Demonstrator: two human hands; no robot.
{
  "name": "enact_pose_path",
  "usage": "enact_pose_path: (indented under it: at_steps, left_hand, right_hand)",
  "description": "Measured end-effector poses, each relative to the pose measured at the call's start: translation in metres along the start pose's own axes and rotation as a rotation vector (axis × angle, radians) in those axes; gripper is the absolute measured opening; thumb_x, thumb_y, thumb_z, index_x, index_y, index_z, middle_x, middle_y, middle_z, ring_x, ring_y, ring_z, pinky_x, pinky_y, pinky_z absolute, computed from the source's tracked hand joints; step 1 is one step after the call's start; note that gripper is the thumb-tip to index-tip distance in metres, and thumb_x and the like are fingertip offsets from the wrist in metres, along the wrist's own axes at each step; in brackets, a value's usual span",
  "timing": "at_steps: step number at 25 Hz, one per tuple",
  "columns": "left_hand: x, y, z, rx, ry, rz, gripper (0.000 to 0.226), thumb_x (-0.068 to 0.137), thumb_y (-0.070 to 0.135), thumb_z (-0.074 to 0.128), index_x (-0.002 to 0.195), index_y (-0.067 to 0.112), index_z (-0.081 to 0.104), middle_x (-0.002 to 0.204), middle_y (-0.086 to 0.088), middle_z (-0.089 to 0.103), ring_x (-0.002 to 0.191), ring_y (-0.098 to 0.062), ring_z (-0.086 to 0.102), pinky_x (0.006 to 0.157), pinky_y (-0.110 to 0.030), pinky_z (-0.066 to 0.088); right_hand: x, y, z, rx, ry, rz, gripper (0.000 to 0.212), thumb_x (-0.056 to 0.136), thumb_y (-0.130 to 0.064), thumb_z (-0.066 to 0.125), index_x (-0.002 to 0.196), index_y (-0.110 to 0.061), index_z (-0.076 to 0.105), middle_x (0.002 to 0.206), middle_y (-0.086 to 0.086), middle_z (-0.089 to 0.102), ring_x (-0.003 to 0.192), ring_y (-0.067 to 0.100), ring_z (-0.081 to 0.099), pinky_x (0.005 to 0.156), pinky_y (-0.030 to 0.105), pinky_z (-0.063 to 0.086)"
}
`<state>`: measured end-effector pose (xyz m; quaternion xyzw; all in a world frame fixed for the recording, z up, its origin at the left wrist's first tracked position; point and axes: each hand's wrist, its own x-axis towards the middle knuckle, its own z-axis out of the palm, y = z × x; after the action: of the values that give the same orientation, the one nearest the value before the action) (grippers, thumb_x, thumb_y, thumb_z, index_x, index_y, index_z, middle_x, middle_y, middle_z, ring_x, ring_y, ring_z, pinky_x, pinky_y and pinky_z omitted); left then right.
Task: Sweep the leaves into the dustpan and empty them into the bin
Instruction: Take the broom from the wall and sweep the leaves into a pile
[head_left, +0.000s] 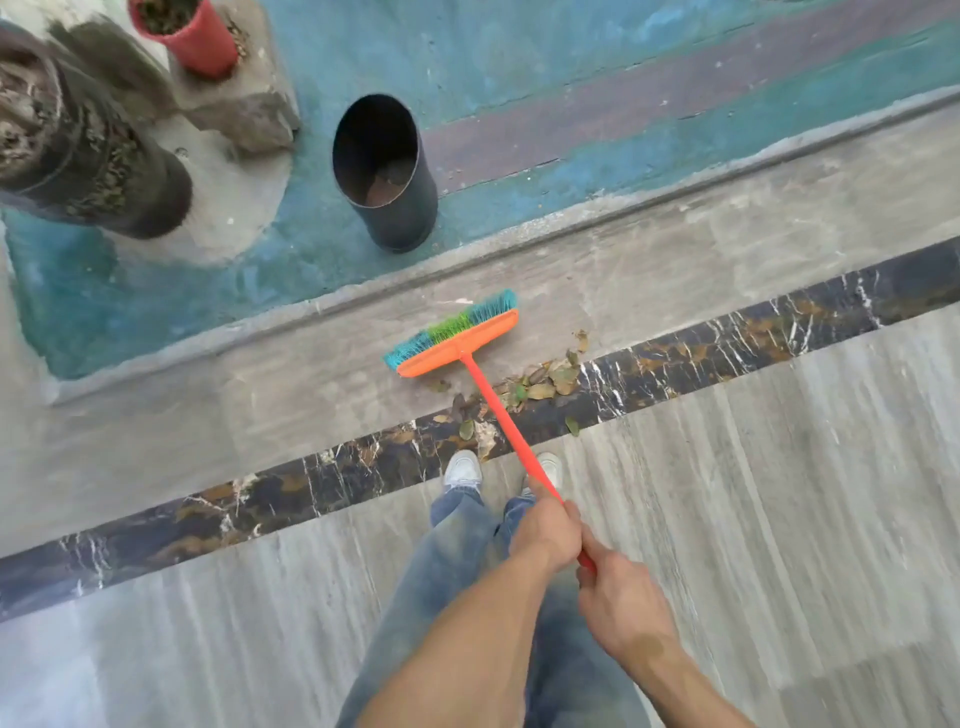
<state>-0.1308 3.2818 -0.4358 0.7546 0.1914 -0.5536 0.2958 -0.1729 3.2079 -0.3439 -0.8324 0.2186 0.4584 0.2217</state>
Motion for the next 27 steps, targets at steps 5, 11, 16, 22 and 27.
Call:
enact_pose_path:
  at_steps: [5,11,16,22,27]
  left_hand:
    - [0.053,-0.062,-0.087,-0.259,0.188,-0.153,0.048,0.101,0.028,0.039,0.138,-0.002,0.032,0.125,-0.02,0.061,0.11,-0.036,0.062,0.076,-0.036,0.052]
    - [0.096,-0.109,-0.084,-0.647,0.271,-0.322,0.023,0.099,0.02,0.04,0.079,0.011,0.047,0.066,-0.009,0.048,0.043,-0.016,0.037,0.039,-0.02,0.03]
    - [0.131,-0.026,0.029,-0.667,0.255,-0.302,0.02,0.099,0.018,0.04,0.082,0.01,0.047,0.063,-0.009,0.047,0.044,-0.017,0.039,0.037,-0.02,0.029]
    - [0.121,0.13,0.143,-0.682,0.151,-0.26,0.04,0.097,0.025,0.039,0.125,-0.005,0.042,0.112,-0.027,0.064,0.094,-0.04,0.066,0.068,-0.044,0.056]
    - [0.075,0.206,0.188,-0.521,0.022,-0.194,0.037,0.1,0.022,0.036,0.124,-0.003,0.048,0.078,-0.011,0.054,0.051,-0.018,0.045,0.032,-0.013,0.027]
  right_hand:
    - [0.07,-0.087,0.03,-0.23,-0.109,-0.251,0.036,0.097,-0.03,0.037,0.13,-0.033,0.051,0.109,0.007,0.07,0.103,0.032,0.065,0.078,0.036,0.05]
    - [0.128,-0.108,0.048,-0.426,-0.281,-0.45,0.031,0.094,-0.019,0.044,0.12,-0.03,0.057,0.112,0.005,0.065,0.109,0.029,0.063,0.074,0.033,0.044]
    - [0.165,0.008,-0.01,-0.449,-0.336,-0.399,0.044,0.092,-0.011,0.042,0.13,-0.031,0.053,0.113,0.008,0.064,0.11,0.03,0.061,0.082,0.034,0.047]
    - [0.162,0.144,-0.133,-0.449,-0.269,-0.243,0.042,0.091,-0.013,0.043,0.125,-0.034,0.054,0.109,0.004,0.065,0.101,0.028,0.063,0.071,0.03,0.042]
    - [0.131,0.218,-0.186,-0.371,-0.233,-0.158,0.056,0.087,-0.009,0.04,0.128,-0.045,0.054,0.108,0.005,0.067,0.099,0.028,0.064,0.067,0.03,0.043]
